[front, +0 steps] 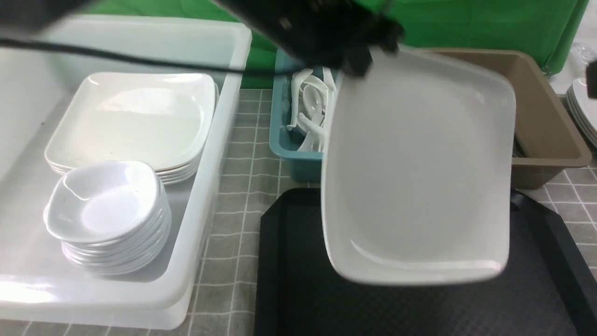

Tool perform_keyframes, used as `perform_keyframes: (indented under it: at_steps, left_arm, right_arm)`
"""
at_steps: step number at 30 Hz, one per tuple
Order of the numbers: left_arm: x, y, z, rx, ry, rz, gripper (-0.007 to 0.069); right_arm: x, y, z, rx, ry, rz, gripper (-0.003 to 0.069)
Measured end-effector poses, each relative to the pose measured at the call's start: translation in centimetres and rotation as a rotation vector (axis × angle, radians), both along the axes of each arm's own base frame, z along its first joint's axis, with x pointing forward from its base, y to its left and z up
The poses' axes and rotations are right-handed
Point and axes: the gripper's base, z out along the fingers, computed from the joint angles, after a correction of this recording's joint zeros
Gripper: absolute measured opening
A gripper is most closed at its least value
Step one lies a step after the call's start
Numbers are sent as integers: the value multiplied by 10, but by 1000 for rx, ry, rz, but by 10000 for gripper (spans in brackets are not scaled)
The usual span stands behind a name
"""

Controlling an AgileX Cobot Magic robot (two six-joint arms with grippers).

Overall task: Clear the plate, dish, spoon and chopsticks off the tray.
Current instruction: Use the left arm to put the plate into the large storage box on the left

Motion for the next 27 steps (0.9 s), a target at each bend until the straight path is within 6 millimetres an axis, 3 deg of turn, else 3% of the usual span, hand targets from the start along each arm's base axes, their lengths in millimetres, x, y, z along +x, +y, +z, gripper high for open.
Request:
perform_keyframes:
  at_steps: [2,4,6,7,11,13,15,17,19,20,22,27]
  left_arm:
    - [6,41,23,-61,-37,105,29]
    - [9,63,31,-89,-48,166,29]
    - [18,115,42,-141,-58,313,29]
    - [19,119,43,-150,-56,323,29]
    - [31,198,41,-231,-40,526,29]
    - [33,218,34,-258,-29,575,29]
    - [37,259,10,-344,-3,689,29]
    - [38,271,0,-376,3,732,29]
    - [38,297,-29,-441,16,852,29]
    - [38,301,-33,-447,6,875,29]
    - [37,317,-60,-471,-15,984,29]
    - [37,326,-101,-464,-16,1112,29]
  right_arm:
    - [13,9,8,2,-7,48,24]
    - [17,17,15,5,-20,86,24]
    - [34,35,24,-5,-37,151,24]
    - [35,39,25,-5,-38,160,24]
    - [65,75,31,-62,-53,179,24]
    - [76,87,31,-87,-57,178,24]
    - [90,114,26,-140,-64,198,24]
    - [95,125,23,-153,-64,212,24]
    - [105,147,17,-153,-74,235,24]
    - [107,151,16,-149,-79,239,24]
    - [117,173,9,-123,-107,250,24]
    - [133,206,-14,-100,-123,262,24]
